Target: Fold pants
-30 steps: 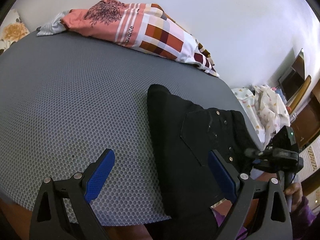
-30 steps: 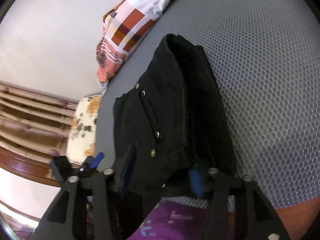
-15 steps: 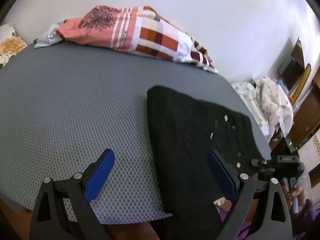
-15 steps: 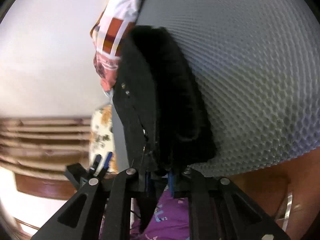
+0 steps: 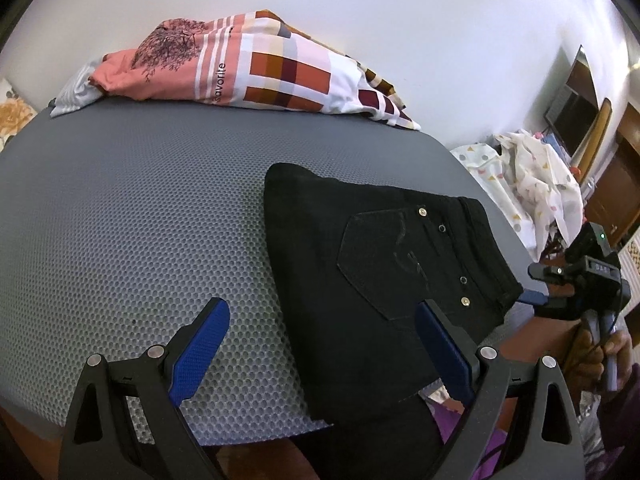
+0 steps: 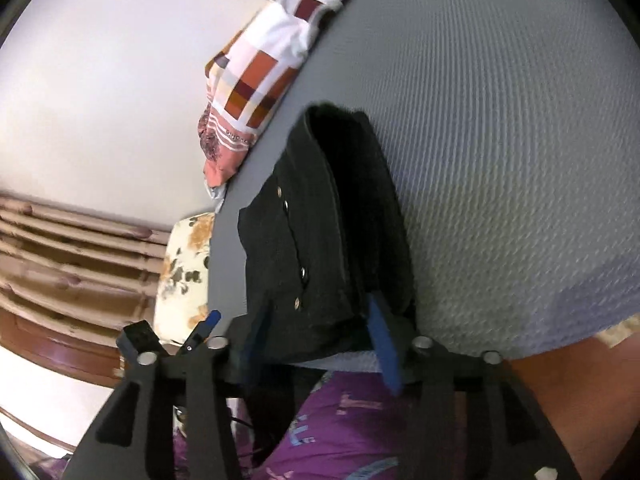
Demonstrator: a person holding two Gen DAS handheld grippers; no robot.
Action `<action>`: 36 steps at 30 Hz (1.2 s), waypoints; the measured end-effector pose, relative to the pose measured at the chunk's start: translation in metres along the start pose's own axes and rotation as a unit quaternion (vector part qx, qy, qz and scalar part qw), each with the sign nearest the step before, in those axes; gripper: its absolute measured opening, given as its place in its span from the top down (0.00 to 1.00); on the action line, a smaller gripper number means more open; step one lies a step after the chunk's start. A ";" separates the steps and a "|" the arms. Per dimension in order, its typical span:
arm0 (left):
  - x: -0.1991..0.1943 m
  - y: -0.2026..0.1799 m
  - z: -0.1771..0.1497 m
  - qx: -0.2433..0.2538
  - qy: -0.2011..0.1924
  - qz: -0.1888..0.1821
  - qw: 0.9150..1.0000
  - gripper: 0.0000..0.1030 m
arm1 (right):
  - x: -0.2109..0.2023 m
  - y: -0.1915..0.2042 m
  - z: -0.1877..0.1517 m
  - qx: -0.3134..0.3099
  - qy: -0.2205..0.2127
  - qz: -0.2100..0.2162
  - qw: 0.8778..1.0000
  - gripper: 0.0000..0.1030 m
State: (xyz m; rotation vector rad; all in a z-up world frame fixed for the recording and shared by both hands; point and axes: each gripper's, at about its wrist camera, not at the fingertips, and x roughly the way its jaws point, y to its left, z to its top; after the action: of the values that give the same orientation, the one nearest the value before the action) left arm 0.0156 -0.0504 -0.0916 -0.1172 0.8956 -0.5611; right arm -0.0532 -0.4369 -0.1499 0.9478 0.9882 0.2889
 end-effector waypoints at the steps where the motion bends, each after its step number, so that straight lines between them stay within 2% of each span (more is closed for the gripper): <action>1: 0.001 0.001 0.000 -0.004 0.002 -0.002 1.000 0.09 | 0.000 0.000 0.003 -0.005 -0.002 -0.021 1.000 0.32; 2: 0.002 0.002 0.000 -0.008 0.005 -0.003 1.000 0.09 | 0.002 -0.002 0.005 -0.008 -0.001 -0.030 1.000 0.28; 4: 0.003 0.004 -0.001 -0.015 0.009 -0.003 1.000 0.09 | 0.009 -0.006 0.010 -0.009 0.010 -0.053 0.999 0.28; 9: 0.002 0.009 -0.001 -0.029 0.011 -0.003 1.000 0.09 | 0.025 -0.009 0.007 -0.001 0.043 -0.051 0.998 0.28; 10: 0.003 0.011 -0.001 -0.033 0.013 -0.004 0.999 0.09 | 0.028 -0.008 0.005 -0.005 0.049 -0.054 0.997 0.36; 11: 0.004 0.011 -0.002 -0.035 0.016 -0.004 0.999 0.09 | 0.031 -0.005 0.003 -0.012 0.059 -0.059 0.996 0.52; 14: 0.006 0.013 -0.003 -0.040 0.021 -0.003 0.999 0.09 | 0.030 0.002 0.001 -0.036 0.051 -0.088 0.994 0.63; 17: 0.005 0.013 -0.002 -0.035 0.021 0.005 0.999 0.09 | 0.026 0.019 0.000 -0.054 0.041 -0.093 0.993 0.68; 23: -0.015 0.023 0.014 -0.041 -0.011 0.027 0.999 0.09 | 0.016 0.077 0.007 -0.114 0.028 -0.056 0.991 0.70; 25: -0.017 0.025 0.018 -0.047 -0.015 0.029 0.998 0.09 | 0.016 0.069 0.010 -0.117 0.031 -0.071 0.990 0.71; 27: -0.016 0.026 0.019 -0.048 -0.013 0.031 0.998 0.09 | 0.022 0.029 0.010 -0.067 0.052 -0.103 0.991 0.71; 30: -0.013 0.024 0.019 -0.044 -0.009 0.035 0.998 0.09 | 0.020 -0.002 0.002 -0.024 0.057 -0.078 0.995 0.71; 36: -0.006 0.015 0.017 -0.034 0.006 0.032 0.999 0.09 | 0.017 0.015 0.000 -0.049 0.044 -0.049 0.997 0.73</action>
State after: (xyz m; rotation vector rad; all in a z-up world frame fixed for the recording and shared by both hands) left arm 0.0325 -0.0369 -0.0815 -0.1466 0.9278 -0.4717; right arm -0.0408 -0.4181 -0.1476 0.7996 1.0887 0.2965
